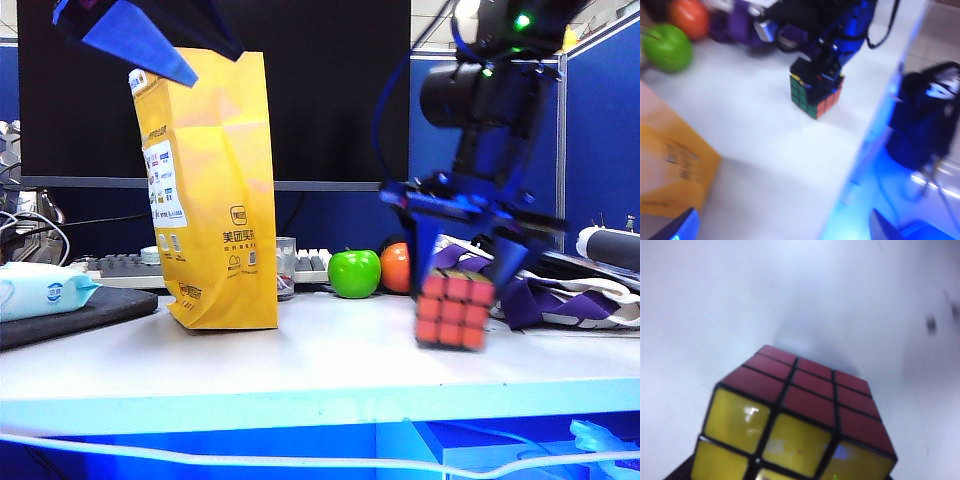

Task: Pick up the Rubik's Cube and throw it into the yellow paper bag.

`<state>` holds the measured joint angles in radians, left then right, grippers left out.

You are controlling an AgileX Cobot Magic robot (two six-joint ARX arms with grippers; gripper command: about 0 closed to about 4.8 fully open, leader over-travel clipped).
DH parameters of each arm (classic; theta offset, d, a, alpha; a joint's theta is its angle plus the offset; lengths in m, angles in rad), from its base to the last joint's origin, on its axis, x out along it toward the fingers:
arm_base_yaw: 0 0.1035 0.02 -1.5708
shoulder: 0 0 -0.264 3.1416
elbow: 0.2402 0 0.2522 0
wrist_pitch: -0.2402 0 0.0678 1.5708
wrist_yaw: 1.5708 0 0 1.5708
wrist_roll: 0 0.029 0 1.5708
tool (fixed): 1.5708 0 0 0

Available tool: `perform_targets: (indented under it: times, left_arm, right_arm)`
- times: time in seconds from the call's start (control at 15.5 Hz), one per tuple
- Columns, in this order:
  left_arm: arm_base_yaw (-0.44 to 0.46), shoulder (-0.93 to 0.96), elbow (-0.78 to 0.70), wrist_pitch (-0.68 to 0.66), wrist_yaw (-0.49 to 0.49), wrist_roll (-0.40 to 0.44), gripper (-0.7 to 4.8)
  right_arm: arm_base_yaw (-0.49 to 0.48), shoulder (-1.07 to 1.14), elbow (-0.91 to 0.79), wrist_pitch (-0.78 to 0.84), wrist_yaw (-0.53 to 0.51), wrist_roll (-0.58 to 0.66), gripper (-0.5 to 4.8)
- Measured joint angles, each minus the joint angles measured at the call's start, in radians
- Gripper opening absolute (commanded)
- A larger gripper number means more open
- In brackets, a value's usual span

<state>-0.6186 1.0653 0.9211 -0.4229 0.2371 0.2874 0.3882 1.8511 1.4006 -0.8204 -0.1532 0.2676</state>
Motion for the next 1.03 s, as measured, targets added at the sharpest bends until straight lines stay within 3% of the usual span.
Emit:
perform_targets:
  times: [0.26,0.58,0.77,0.9,1.03]
  left_arm:
    - [0.001,-0.034,0.0,0.049,-0.069,0.0,4.79]
    - [0.012,-0.199,0.169,0.076,-0.297,0.0,4.79]
    - [0.15,-0.238,0.189,0.069,-0.346,0.008,4.79]
    - [0.282,-0.233,0.187,0.022,-0.206,0.009,4.79]
    - [0.442,-0.206,0.187,0.011,0.033,0.012,4.79]
  right_arm:
    - [0.0,0.0,0.218,-0.071,0.003,-0.08,-0.01]
    - [0.003,-0.073,0.539,-0.165,-0.001,-0.15,-0.01]
    - [0.006,-0.142,0.68,-0.146,-0.204,-0.168,-0.01]
    - [0.057,-0.163,0.703,-0.064,-0.292,-0.172,-0.01]
    - [0.133,-0.144,0.704,0.021,-0.375,-0.188,-0.01]
